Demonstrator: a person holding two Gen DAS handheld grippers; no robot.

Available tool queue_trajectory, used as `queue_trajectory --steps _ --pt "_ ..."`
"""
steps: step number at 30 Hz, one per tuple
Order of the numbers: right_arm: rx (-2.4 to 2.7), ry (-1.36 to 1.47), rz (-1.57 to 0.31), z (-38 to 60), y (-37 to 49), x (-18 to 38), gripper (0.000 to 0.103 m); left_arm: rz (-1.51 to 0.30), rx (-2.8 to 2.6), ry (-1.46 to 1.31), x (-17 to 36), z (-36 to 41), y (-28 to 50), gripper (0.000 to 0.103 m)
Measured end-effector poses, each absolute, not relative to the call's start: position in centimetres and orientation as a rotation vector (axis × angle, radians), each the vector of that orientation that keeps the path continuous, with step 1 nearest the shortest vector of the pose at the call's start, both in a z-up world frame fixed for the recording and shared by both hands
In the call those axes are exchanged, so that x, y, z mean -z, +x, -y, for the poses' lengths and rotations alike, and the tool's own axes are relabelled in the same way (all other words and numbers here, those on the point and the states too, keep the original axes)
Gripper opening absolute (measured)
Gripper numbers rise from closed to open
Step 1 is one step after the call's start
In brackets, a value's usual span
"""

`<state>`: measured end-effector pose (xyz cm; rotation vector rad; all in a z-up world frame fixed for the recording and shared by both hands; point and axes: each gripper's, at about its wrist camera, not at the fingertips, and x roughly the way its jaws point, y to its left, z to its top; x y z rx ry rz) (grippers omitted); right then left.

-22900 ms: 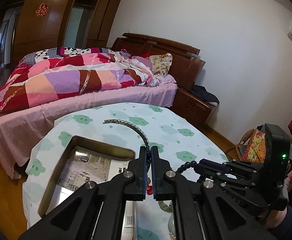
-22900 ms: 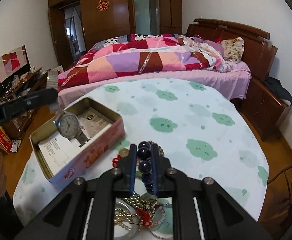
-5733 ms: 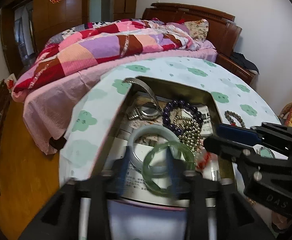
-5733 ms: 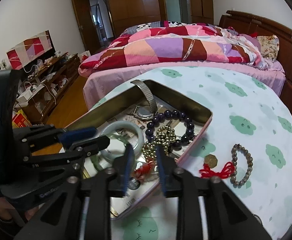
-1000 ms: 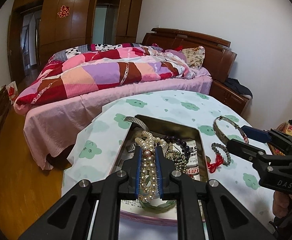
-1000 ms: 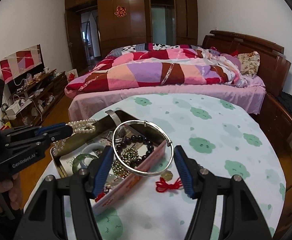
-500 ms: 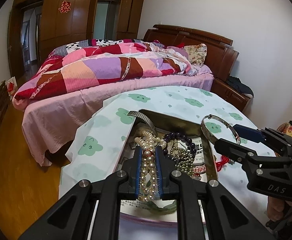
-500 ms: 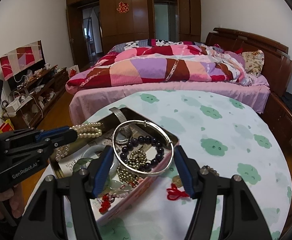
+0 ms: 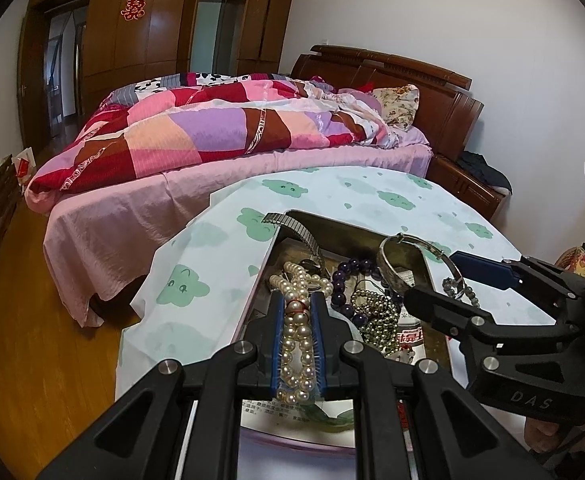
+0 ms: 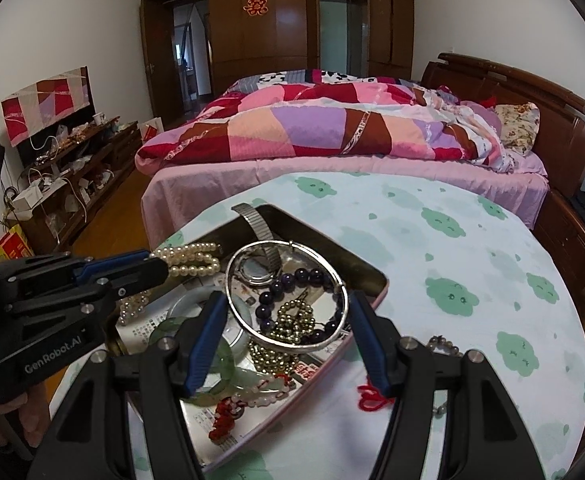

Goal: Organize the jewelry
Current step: 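Carry the pearl necklace into the tin with the left gripper while the right carries the silver bangle there, then open both grippers to release the necklace and bangle in the tin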

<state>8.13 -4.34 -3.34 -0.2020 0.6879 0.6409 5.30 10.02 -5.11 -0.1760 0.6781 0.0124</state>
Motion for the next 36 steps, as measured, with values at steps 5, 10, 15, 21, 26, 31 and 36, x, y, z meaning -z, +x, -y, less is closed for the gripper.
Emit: queue_trajectory --steps 5,10,15,21,26,31,36 --pt "-0.640 -0.211 -0.696 3.9 8.3 3.8 0.065 -0.682 -0.009 -0.173 5.4 -10.0 5.4 0.012" --pt "-0.641 -0.223 -0.707 3.4 8.3 4.3 0.065 -0.691 -0.011 -0.172 5.9 -10.0 5.5 0.012" --pt "-0.639 -0.221 -0.725 3.3 8.5 5.0 0.065 -0.699 -0.010 -0.168 6.2 -10.0 5.6 0.012" --pt "-0.636 -0.225 -0.741 3.3 8.4 5.7 0.065 -0.716 -0.017 -0.162 6.9 -9.8 6.0 0.012" --pt "-0.633 -0.237 -0.738 3.2 8.3 5.9 0.065 -0.722 -0.016 -0.163 7.2 -9.9 6.1 0.012" --pt "-0.637 -0.255 -0.736 2.9 8.1 6.2 0.065 -0.728 -0.021 -0.163 7.4 -9.9 6.2 0.012" --pt "-0.639 -0.247 -0.737 2.9 8.1 6.2 0.064 -0.720 -0.010 -0.148 7.2 -9.3 6.0 0.013"
